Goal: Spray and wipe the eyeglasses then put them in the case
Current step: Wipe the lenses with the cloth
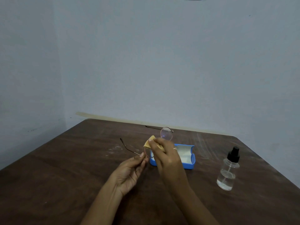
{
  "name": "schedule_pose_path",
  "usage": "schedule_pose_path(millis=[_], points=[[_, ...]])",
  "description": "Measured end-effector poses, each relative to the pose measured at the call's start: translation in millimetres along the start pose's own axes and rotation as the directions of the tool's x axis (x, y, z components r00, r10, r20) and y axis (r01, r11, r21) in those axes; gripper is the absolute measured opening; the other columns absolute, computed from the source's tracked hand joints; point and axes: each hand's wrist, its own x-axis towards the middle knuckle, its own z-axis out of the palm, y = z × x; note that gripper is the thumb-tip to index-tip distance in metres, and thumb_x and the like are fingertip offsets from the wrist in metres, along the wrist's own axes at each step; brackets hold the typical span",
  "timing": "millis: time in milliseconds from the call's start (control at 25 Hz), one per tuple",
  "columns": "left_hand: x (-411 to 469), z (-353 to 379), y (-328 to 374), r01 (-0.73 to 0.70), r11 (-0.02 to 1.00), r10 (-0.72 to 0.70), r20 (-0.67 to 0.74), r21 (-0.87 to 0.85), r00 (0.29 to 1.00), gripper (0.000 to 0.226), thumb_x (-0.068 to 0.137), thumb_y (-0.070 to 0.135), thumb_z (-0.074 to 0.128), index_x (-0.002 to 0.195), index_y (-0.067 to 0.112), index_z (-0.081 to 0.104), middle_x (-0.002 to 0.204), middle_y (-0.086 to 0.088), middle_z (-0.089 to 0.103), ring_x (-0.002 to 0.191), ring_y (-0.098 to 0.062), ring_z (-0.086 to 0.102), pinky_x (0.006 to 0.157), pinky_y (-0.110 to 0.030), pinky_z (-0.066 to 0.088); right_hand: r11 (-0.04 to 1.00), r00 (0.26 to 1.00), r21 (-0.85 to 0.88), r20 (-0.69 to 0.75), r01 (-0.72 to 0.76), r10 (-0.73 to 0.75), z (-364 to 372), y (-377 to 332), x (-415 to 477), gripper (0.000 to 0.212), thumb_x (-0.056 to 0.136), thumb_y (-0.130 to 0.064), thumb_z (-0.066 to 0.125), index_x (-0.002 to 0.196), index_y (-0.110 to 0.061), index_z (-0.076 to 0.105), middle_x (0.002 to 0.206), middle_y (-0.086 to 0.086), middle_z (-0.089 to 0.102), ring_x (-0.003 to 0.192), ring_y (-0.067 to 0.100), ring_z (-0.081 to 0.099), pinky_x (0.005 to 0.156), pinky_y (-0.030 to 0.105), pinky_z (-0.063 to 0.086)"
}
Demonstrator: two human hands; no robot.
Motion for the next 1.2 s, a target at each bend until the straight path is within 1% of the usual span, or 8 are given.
schedule_pose_path(millis=[160, 280, 480, 640, 800, 1040, 1120, 1200], points=[[4, 1, -1, -0.039, 0.999, 0.038, -0.02, -0.027, 0.999, 0.027, 0.089, -0.007, 0.039, 0.07, -0.004, 0.058, 0.052, -0.008, 0.063, 0.042, -0.009, 0.062, 0.04, -0.012, 0.05, 0.994, 0.993, -0.025, 0.056, 0.104, -0.103, 5, -2, -8, 0.035, 0.083, -0.009, 0.052, 0.117, -0.007, 0.059, 0.111, 0.014, 0.064, 0.103, 0.021, 0.051, 0.079, 0.028, 0.052], [5, -1, 1, -0.039, 0.998, 0.037, -0.03, -0.051, 0.999, 0.024, 0.089, -0.009, 0.035, 0.077, -0.005, 0.055, 0.048, -0.007, 0.061, 0.04, -0.008, 0.06, 0.039, -0.01, 0.048, 0.99, 0.986, -0.001, 0.092, 0.143, -0.142, 5, -4, -15, 0.034, 0.082, -0.005, 0.057, 0.116, -0.006, 0.061, 0.113, 0.011, 0.061, 0.099, 0.023, 0.054, 0.075, 0.03, 0.051], [5, -2, 0, -0.037, 0.998, 0.034, -0.041, -0.051, 0.999, 0.023, 0.09, -0.006, 0.037, 0.078, -0.001, 0.056, 0.049, -0.007, 0.061, 0.037, -0.007, 0.057, 0.036, -0.009, 0.045, 0.996, 0.993, -0.033, 0.088, 0.088, -0.085, 2, 4, -21, 0.031, 0.084, -0.011, 0.051, 0.111, -0.007, 0.064, 0.105, 0.013, 0.066, 0.1, 0.02, 0.051, 0.076, 0.027, 0.049], [5, -2, 0, -0.037, 0.999, 0.037, -0.04, -0.015, 0.999, 0.024, 0.09, -0.006, 0.038, 0.075, -0.001, 0.057, 0.05, -0.007, 0.063, 0.038, -0.007, 0.056, 0.036, -0.01, 0.046, 1.0, 0.999, -0.028, 0.042, -0.003, 0.005, 1, 11, -23, 0.036, 0.097, -0.022, 0.034, 0.112, -0.007, 0.064, 0.102, 0.014, 0.066, 0.1, 0.019, 0.05, 0.083, 0.028, 0.046], [3, 1, -2, -0.042, 0.996, 0.044, -0.031, 0.076, 0.999, 0.02, 0.088, -0.004, 0.044, 0.073, -0.001, 0.058, 0.05, -0.006, 0.063, 0.038, -0.006, 0.057, 0.036, -0.01, 0.046, 0.998, 0.999, -0.045, -0.018, -0.046, 0.045, 1, 11, -21, 0.033, 0.093, -0.018, 0.04, 0.111, -0.004, 0.064, 0.102, 0.015, 0.066, 0.101, 0.019, 0.049, 0.087, 0.03, 0.045], [5, 0, -4, -0.06, 0.986, 0.061, 0.001, 0.157, 0.998, 0.015, 0.086, -0.001, 0.048, 0.073, -0.001, 0.056, 0.052, -0.005, 0.065, 0.041, -0.005, 0.058, 0.039, -0.009, 0.047, 0.997, 0.999, -0.077, -0.041, 0.006, -0.009, 2, 5, -16, 0.031, 0.088, -0.011, 0.044, 0.111, -0.004, 0.064, 0.102, 0.016, 0.066, 0.1, 0.019, 0.049, 0.083, 0.03, 0.044], [6, 0, -5, -0.071, 0.985, 0.072, 0.003, 0.159, 0.997, 0.014, 0.086, -0.001, 0.048, 0.074, -0.001, 0.056, 0.053, -0.004, 0.065, 0.041, -0.005, 0.058, 0.039, -0.009, 0.046, 0.997, 0.998, -0.064, -0.03, 0.05, -0.052, 2, 3, -16, 0.03, 0.093, -0.013, 0.041, 0.113, -0.005, 0.062, 0.103, 0.016, 0.066, 0.1, 0.021, 0.05, 0.083, 0.03, 0.045], [6, 0, -5, -0.076, 0.988, 0.076, 0.0, 0.134, 0.997, 0.017, 0.087, -0.003, 0.046, 0.073, -0.001, 0.056, 0.051, -0.004, 0.064, 0.04, -0.004, 0.057, 0.038, -0.008, 0.045, 0.995, 0.996, -0.036, 0.0, 0.088, -0.088, 3, 4, -17, 0.029, 0.089, -0.009, 0.047, 0.115, -0.006, 0.06, 0.107, 0.015, 0.063, 0.1, 0.022, 0.05, 0.083, 0.03, 0.045]])
